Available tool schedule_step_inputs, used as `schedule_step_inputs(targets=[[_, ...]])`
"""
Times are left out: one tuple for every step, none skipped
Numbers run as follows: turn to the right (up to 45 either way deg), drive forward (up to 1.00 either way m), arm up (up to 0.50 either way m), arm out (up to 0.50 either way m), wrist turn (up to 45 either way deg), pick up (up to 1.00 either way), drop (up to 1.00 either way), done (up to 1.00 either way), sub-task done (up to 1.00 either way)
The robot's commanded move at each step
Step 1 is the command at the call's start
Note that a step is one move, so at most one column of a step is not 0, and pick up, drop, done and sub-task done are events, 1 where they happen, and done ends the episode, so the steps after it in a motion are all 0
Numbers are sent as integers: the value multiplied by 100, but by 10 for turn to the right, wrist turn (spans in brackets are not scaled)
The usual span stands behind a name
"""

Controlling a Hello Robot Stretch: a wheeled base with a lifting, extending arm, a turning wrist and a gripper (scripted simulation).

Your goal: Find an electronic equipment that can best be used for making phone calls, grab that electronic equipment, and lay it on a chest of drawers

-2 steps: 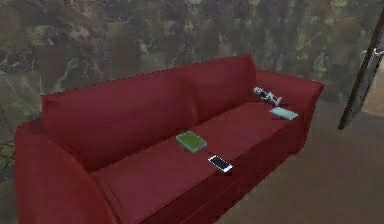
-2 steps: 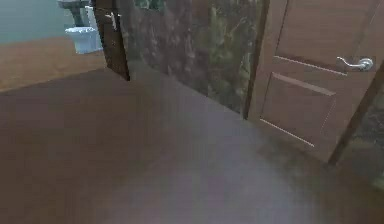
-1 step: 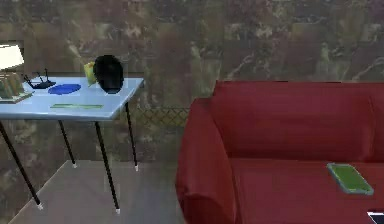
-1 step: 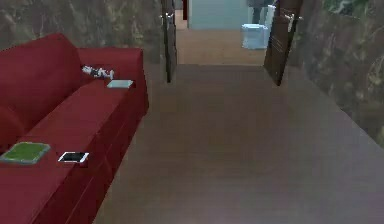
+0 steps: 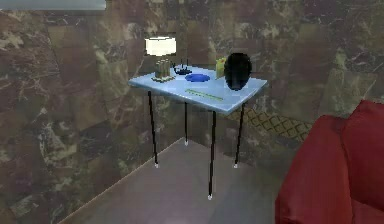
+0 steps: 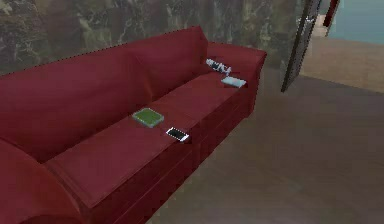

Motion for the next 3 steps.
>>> schedule_step_inputs(targets=[[-30, 0, 0, 0, 0, 0, 0, 0, 0], [450, 0, 0, 0, 0, 0, 0, 0, 0], [420, 0, 0, 0, 0, 0, 0, 0, 0]])
